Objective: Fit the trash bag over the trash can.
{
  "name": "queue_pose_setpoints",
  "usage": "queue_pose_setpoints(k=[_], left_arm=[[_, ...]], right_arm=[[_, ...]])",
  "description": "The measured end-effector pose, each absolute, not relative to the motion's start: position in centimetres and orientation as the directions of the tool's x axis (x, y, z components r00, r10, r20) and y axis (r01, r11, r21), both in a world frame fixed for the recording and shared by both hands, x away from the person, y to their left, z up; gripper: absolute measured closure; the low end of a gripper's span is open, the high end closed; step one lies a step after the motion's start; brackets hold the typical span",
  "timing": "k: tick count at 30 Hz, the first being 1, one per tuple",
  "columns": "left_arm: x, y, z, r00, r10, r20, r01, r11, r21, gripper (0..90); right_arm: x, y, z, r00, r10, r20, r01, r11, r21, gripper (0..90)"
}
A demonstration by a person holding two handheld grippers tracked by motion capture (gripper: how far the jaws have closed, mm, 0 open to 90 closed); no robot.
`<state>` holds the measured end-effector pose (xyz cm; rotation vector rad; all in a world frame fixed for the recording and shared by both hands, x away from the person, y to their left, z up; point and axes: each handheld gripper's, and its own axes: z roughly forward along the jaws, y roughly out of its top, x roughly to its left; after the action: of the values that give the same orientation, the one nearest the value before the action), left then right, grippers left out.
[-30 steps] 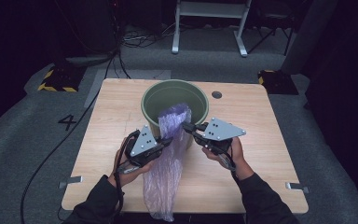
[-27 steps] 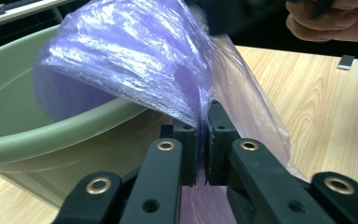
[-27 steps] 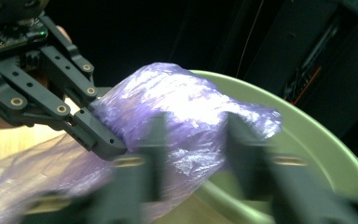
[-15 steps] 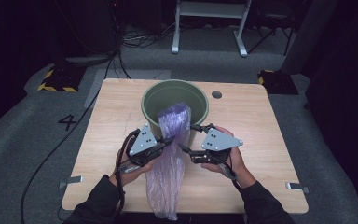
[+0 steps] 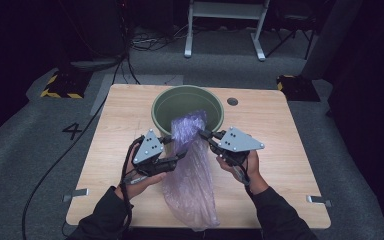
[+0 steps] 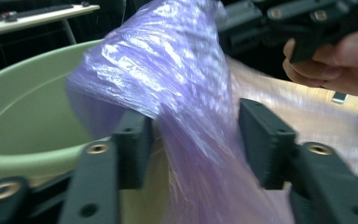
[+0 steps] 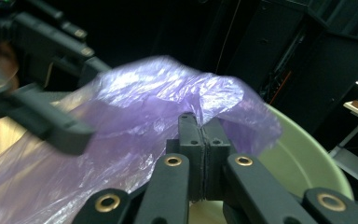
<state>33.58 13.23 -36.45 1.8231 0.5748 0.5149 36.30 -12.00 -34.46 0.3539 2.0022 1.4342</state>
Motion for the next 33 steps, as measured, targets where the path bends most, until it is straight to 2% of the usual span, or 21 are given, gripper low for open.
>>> queue_pose_setpoints(k=[3,11,18,22,23,25,28,30,33], left_arm=[[33.7,13.5,-36.6,0.794,0.606,0.057,0.153,-0.289,0.945,39.5],[33.3,14.1,-36.7,0.791,0.608,0.063,0.158,-0.303,0.94,42.9],[32.7,15.5,-37.4,0.777,0.629,0.022,0.181,-0.257,0.949,31.1],[32.9,15.5,-38.0,0.787,0.617,-0.016,0.228,-0.266,0.937,30.0],[33.0,15.2,-38.2,0.786,0.618,-0.022,0.239,-0.271,0.932,32.5],[33.1,14.5,-38.3,0.78,0.626,0.004,0.235,-0.3,0.925,43.9],[32.9,13.6,-38.5,0.784,0.617,0.061,0.184,-0.326,0.927,67.6],[32.7,13.3,-38.4,0.782,0.616,0.094,0.154,-0.337,0.929,78.6],[32.5,13.1,-38.2,0.776,0.617,0.126,0.125,-0.347,0.929,85.8]], right_arm=[[37.1,-12.0,-33.8,-0.751,0.567,-0.337,-0.135,0.368,0.92,90.0],[39.2,-11.6,-33.3,-0.757,0.573,-0.312,-0.082,0.391,0.917,90.0],[40.3,-11.9,-33.5,-0.759,0.59,-0.276,-0.035,0.386,0.922,90.0],[40.7,-12.3,-33.6,-0.749,0.611,-0.255,-0.009,0.376,0.927,90.0],[40.8,-12.3,-33.6,-0.747,0.616,-0.25,-0.003,0.373,0.928,89.4],[40.9,-12.3,-33.7,-0.742,0.624,-0.243,0.001,0.365,0.931,87.1],[40.8,-12.3,-33.6,-0.739,0.627,-0.247,0.0,0.367,0.93,80.5],[40.6,-12.4,-33.6,-0.737,0.626,-0.254,-0.011,0.365,0.931,72.7],[39.8,-12.6,-33.4,-0.718,0.63,-0.295,-0.048,0.378,0.925,61.5]])
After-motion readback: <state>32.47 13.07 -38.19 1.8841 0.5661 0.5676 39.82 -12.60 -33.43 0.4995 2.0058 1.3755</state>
